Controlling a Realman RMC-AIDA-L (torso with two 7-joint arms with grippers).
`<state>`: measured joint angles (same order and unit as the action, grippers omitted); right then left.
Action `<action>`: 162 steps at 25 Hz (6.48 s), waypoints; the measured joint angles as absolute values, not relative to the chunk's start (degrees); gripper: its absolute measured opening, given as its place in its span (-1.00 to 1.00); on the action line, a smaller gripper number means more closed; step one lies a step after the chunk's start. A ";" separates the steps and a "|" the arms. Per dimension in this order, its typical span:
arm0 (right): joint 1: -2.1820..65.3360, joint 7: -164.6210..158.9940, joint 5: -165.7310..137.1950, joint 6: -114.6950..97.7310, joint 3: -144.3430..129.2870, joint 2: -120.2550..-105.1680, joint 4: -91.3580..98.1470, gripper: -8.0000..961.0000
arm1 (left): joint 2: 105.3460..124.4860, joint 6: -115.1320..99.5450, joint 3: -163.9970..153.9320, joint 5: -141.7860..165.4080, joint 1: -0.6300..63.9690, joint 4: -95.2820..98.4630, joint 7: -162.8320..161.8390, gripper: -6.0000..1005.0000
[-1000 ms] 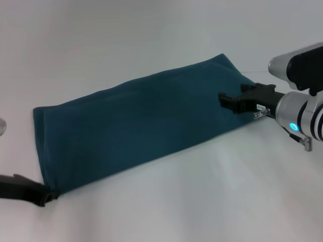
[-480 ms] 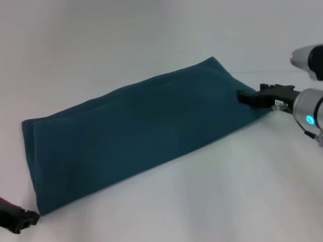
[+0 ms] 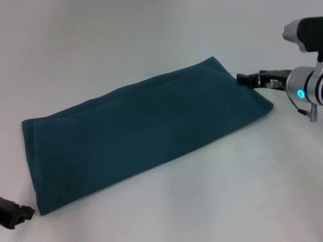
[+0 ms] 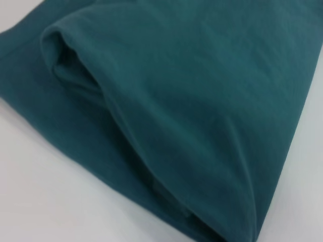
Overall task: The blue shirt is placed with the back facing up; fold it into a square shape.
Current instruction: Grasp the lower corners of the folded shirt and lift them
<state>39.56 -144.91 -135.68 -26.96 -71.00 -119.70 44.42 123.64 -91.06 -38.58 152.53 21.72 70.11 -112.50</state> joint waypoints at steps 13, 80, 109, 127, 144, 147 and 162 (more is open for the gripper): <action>38.65 -144.49 -135.87 -29.20 -69.10 -119.44 47.49 0.45 | 122.86 -90.66 -37.55 151.69 23.45 71.05 -115.97 -0.89; 37.89 -143.64 -135.96 -33.22 -69.08 -119.62 47.09 0.43 | 123.93 -86.62 -35.62 149.61 24.16 63.81 -113.82 0.35; 36.19 -143.61 -135.78 -33.67 -69.43 -119.80 47.59 0.44 | 123.28 -98.85 -37.72 150.87 22.90 65.67 -109.87 -0.94; 43.55 -143.14 -135.97 -36.56 -66.37 -116.85 39.76 0.45 | 123.12 -102.54 -35.57 152.56 21.79 68.20 -107.66 -0.94; 44.46 -142.91 -135.96 -39.40 -63.00 -114.91 33.90 0.44 | 123.62 -101.44 -36.02 152.48 22.23 67.65 -107.35 -0.93; 44.44 -142.62 -135.96 -38.66 -63.00 -114.91 33.01 0.44 | 123.69 -101.41 -36.04 152.48 22.18 67.59 -107.34 -0.93; 47.47 -141.17 -135.59 -35.39 -63.02 -115.66 28.14 0.43 | 123.84 -101.13 -35.99 152.49 21.79 67.27 -106.96 -0.94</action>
<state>47.47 -141.18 -135.59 -35.39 -63.02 -115.66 28.14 123.84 -101.13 -35.99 152.49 21.79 67.27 -106.96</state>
